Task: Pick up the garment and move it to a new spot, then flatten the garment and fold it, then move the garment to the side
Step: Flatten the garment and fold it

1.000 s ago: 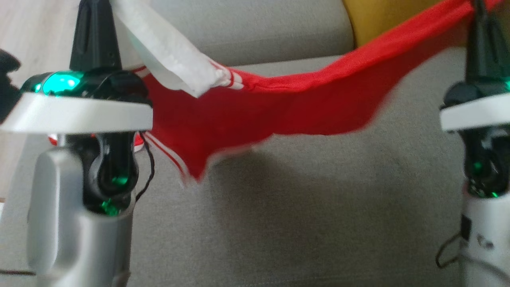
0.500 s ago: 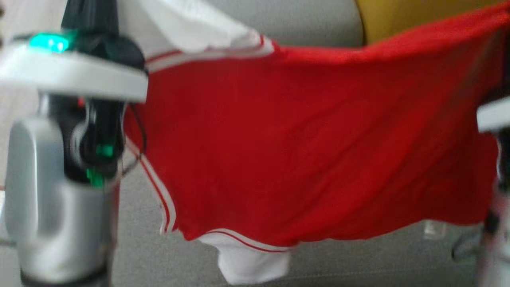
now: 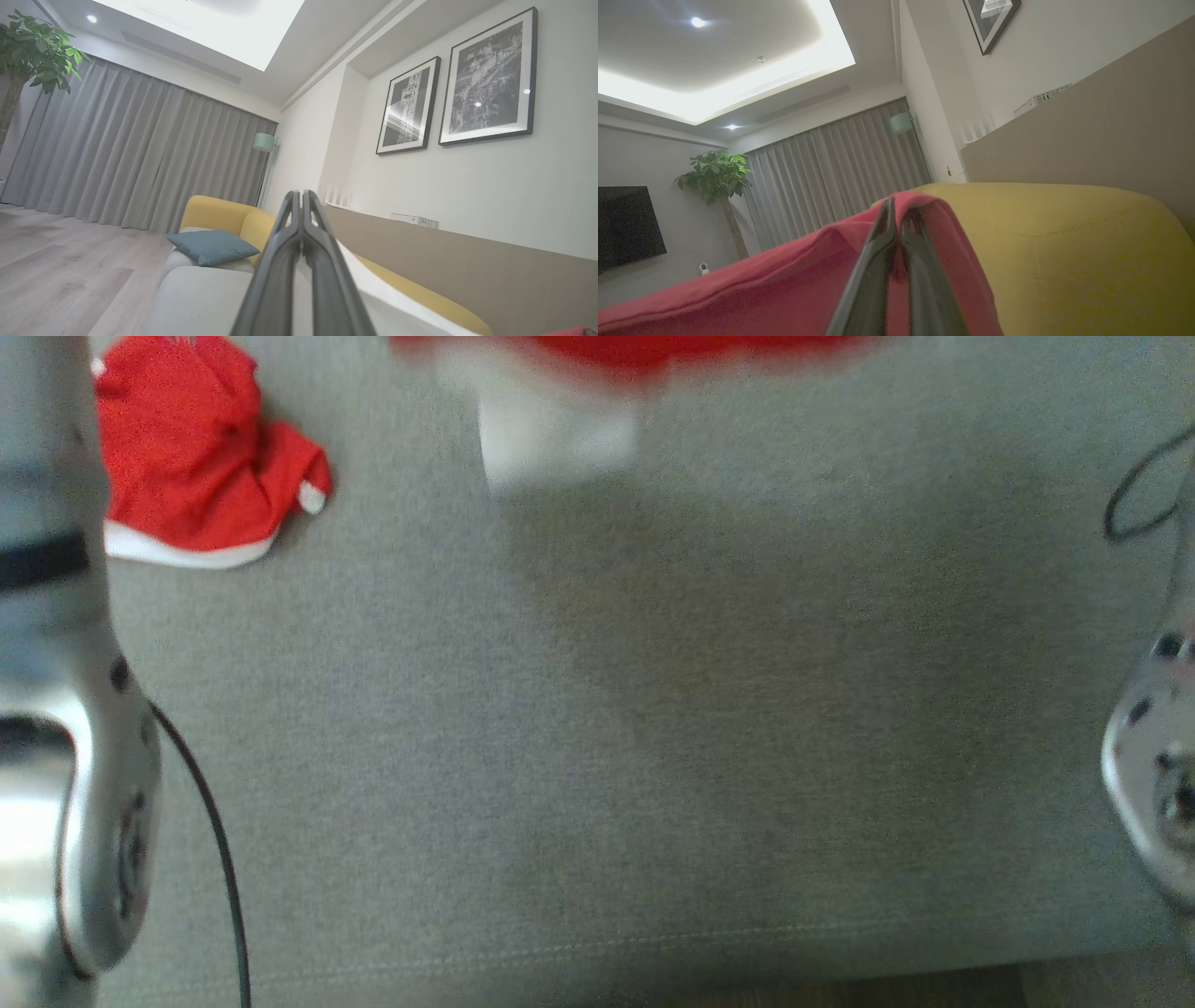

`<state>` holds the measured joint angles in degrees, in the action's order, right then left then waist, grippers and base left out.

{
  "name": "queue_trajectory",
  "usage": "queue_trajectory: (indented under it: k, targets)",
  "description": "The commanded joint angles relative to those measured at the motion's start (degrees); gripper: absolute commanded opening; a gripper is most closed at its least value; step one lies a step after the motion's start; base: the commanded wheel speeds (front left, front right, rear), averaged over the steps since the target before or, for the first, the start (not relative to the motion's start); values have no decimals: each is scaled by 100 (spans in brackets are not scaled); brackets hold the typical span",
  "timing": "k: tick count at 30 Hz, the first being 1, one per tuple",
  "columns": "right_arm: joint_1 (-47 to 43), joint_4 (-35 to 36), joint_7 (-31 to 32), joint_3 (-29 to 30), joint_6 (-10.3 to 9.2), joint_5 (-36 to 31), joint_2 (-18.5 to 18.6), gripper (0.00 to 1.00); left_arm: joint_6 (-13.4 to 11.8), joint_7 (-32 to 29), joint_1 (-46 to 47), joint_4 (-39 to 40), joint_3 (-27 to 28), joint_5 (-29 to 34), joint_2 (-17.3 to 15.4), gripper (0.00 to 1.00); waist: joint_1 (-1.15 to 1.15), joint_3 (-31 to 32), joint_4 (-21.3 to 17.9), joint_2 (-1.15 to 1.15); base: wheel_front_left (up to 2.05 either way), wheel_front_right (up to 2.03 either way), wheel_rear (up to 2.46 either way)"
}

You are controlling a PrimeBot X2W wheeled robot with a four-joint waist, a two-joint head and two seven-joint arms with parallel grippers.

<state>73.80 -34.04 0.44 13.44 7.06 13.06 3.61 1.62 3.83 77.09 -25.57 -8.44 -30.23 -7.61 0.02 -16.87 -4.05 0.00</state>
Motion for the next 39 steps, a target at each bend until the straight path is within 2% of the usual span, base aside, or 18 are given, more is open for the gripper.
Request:
queue_trajectory:
  k: [1,5,9,13,18,28,32,33,39]
  targets:
    - [386,32,-202,-72,43,-72,-73,0,41,135,377,53,136,75,-214,0,-2,-260,117,0,0,0,0]
    - [848,-616,-868,-247,43,-3,-73,0,227,572,815,-457,22,139,-124,0,-2,-313,260,0,0,0,0]
    - [776,-1026,-1291,-315,43,159,-68,0,388,763,769,-675,-144,115,-46,0,-2,-385,371,0,0,0,0]
    - [272,-1423,-1426,-410,43,267,-62,0,485,845,248,-830,-347,71,-34,0,-2,-387,440,0,0,0,0]
    - [-619,-1924,-1458,-465,43,532,-48,0,543,1014,-939,-756,-650,98,-36,0,-2,-256,499,0,0,0,0]
    - [-2088,-2696,-537,-1050,43,808,167,0,571,1089,-3427,-498,-849,-46,-365,0,-2,402,485,0,0,0,0]
    - [-2445,-2721,-234,-1310,43,875,249,0,576,1010,-4063,-364,-1010,-107,-472,0,-2,648,474,0,0,0,0]
    - [-2682,-2688,-56,-1489,43,929,303,0,579,915,-4463,-237,-1098,-177,-537,0,-2,806,456,0,0,0,0]
    - [-3417,-2387,394,-2144,43,1048,586,0,577,535,-5530,379,-1295,-460,-720,0,-2,1215,444,0,0,0,0]
